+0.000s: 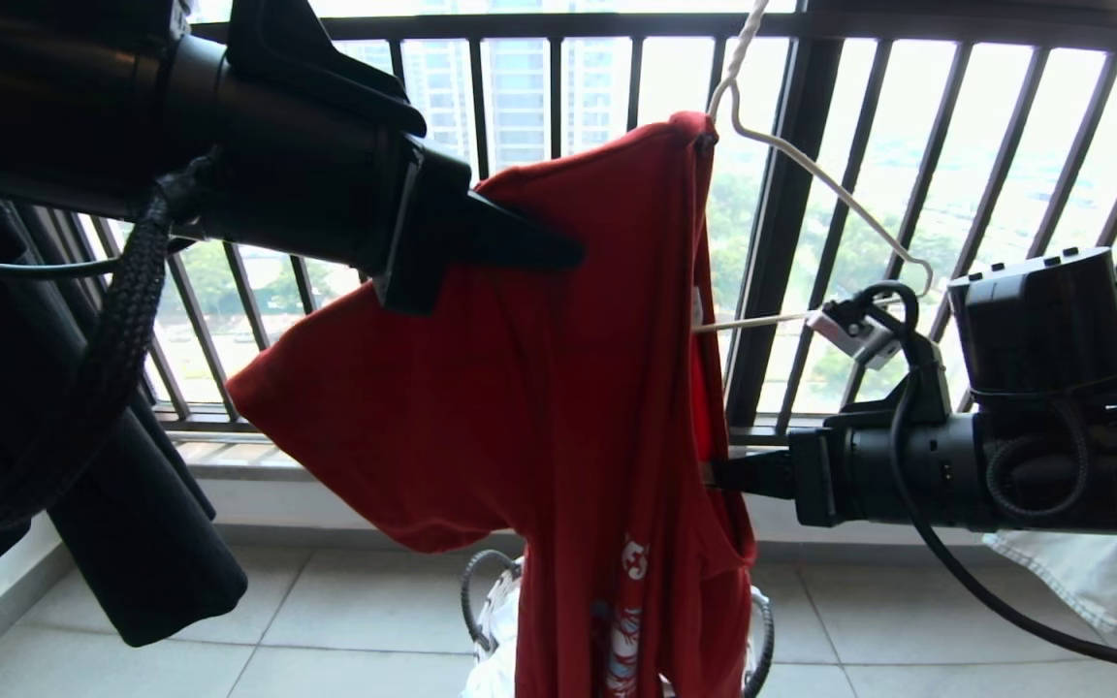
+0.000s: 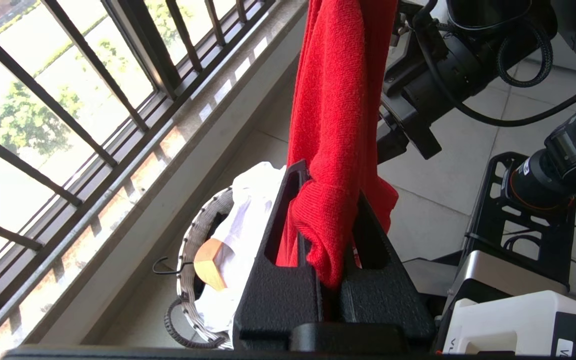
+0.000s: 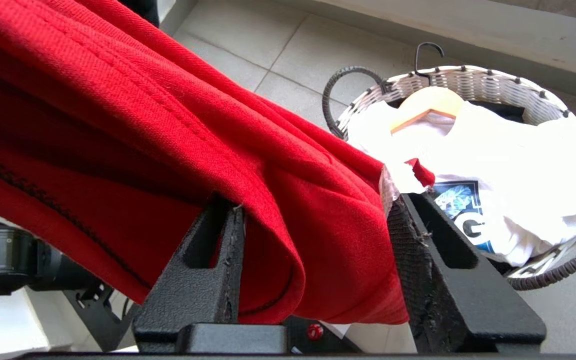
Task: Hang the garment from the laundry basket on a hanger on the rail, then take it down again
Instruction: Hang the clothes on the clothes rack
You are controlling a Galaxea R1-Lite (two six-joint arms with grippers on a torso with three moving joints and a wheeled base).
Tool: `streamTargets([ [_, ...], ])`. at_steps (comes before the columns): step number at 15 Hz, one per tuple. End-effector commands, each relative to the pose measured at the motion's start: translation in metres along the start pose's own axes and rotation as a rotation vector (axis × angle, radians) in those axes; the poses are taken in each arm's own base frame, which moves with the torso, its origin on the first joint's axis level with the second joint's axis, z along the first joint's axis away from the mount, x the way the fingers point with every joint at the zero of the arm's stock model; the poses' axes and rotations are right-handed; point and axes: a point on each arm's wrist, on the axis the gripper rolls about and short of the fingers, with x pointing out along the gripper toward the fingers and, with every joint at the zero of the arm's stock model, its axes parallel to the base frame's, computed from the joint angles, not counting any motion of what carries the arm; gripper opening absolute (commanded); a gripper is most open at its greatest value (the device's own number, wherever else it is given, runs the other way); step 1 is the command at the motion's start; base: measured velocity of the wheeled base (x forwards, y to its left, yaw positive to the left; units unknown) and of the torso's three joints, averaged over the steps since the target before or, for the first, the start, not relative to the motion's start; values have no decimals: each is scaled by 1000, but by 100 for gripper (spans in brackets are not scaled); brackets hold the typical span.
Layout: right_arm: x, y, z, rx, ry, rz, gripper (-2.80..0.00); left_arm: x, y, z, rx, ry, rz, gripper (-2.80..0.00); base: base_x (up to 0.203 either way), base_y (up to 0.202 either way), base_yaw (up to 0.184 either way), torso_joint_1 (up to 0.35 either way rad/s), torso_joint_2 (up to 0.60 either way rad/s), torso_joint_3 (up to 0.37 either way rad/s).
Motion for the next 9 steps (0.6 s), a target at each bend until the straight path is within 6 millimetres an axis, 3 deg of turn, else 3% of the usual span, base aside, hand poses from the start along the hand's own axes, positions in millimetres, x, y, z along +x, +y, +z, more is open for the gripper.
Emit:
streamTargets([
  [1,3,-1,0,12,-6,-32,-280,-4,-2,0,1,-3,-1,-280,0,0,0,0,0,0],
  [9,-25,-37,21,73,-141,-197,-280,-18,-8,-4,-65,-2,3,-280,0,0,0,0,0,0],
])
